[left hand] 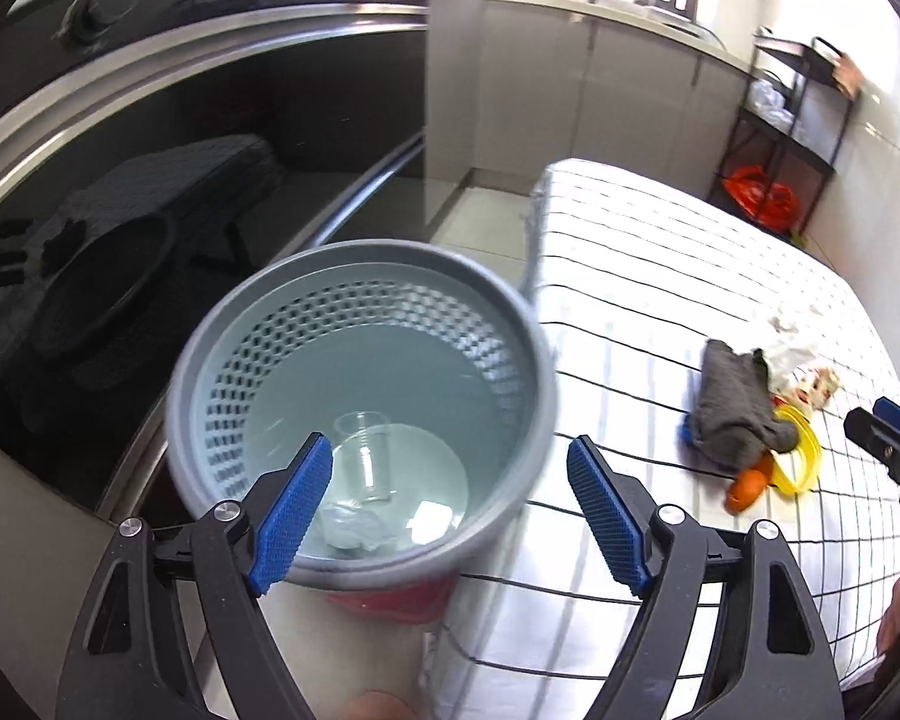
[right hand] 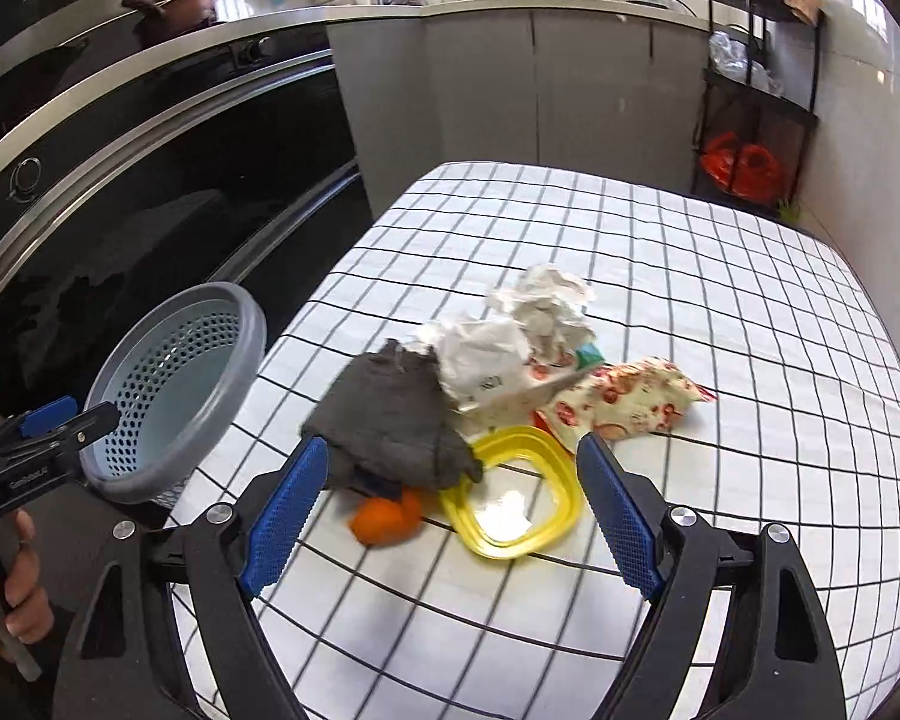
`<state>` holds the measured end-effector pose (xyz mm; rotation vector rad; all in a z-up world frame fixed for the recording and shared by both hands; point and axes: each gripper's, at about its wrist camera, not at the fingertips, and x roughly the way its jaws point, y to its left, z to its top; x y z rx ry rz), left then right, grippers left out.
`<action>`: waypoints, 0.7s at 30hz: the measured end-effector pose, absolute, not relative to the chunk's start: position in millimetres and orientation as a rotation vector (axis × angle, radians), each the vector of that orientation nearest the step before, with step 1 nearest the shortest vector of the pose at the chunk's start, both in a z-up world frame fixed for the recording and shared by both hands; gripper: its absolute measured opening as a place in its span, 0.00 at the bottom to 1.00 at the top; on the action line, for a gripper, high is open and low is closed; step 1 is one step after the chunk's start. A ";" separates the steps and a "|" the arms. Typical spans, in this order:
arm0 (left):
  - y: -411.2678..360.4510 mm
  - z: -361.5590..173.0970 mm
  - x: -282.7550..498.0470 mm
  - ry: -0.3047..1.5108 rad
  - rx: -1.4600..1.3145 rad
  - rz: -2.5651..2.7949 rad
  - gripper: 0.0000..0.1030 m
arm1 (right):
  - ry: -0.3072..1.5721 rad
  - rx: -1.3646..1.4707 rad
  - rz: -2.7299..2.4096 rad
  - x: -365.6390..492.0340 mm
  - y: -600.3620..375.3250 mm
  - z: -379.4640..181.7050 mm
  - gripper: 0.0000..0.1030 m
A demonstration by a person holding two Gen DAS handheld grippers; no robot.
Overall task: Collect trash
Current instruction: 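Move both tools back over the table toward the remaining trash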
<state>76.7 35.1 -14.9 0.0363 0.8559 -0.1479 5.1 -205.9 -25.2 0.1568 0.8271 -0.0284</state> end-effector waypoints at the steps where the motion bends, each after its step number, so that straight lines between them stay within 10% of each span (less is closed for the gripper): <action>1: 28.2 -15.0 75.4 0.855 0.043 -0.156 0.78 | 0.827 0.160 -0.041 2.6 -213.7 -26.6 0.79; 21: -85.0 -40.8 43.5 0.871 0.119 -0.267 0.83 | 0.913 0.153 0.004 -16.4 -268.9 -65.3 0.83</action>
